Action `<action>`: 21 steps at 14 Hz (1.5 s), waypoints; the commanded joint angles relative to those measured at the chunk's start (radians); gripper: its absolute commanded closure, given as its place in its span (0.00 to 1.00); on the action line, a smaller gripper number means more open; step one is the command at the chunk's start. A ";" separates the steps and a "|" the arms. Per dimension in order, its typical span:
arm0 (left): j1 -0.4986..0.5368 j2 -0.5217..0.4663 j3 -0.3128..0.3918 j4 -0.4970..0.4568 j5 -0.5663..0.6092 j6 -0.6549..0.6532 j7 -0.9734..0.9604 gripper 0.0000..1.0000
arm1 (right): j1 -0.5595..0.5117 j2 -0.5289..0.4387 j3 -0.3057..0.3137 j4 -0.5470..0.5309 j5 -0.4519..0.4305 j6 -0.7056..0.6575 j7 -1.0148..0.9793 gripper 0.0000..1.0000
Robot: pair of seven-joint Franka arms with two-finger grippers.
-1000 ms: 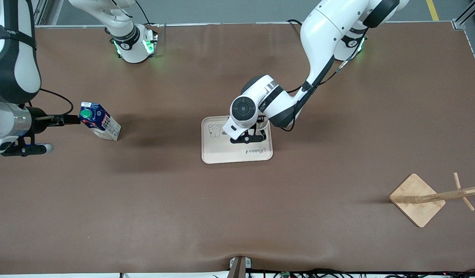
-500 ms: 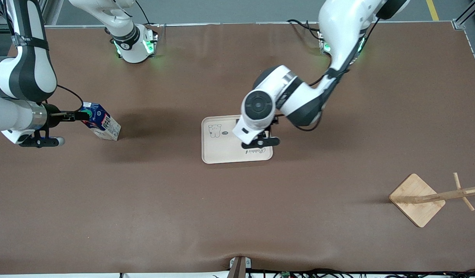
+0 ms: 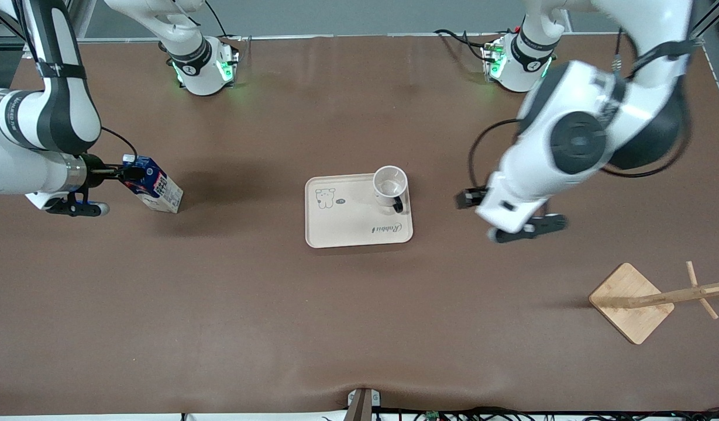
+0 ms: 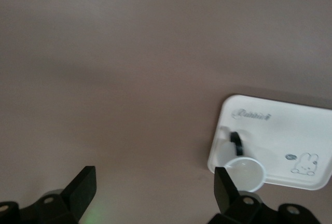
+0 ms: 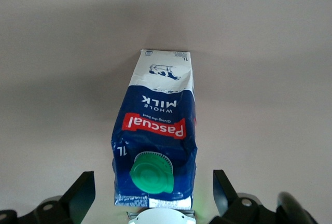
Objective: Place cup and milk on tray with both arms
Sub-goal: 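Release the mug and raise the left gripper while the right gripper grasps milk, then carry the milk carton with the right gripper toward the tray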
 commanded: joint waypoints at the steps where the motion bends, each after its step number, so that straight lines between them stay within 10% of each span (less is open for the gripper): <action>1: 0.081 -0.062 -0.003 -0.031 0.048 -0.043 0.014 0.00 | -0.010 -0.046 0.005 -0.065 -0.005 0.031 0.036 0.00; 7: 0.100 -0.119 -0.006 -0.028 0.238 -0.050 0.094 0.00 | -0.006 -0.095 0.007 -0.240 -0.002 0.235 0.050 0.02; 8: 0.106 -0.140 -0.005 -0.028 0.238 -0.050 0.101 0.00 | -0.004 -0.093 0.007 -0.242 0.004 0.231 0.058 0.67; 9: 0.126 -0.151 -0.006 -0.028 0.238 -0.048 0.111 0.00 | -0.003 -0.092 0.008 -0.242 0.006 0.225 0.086 1.00; 21: 0.063 -0.491 0.237 -0.325 0.017 0.013 0.445 0.00 | 0.076 -0.063 0.077 0.046 0.064 -0.188 0.195 1.00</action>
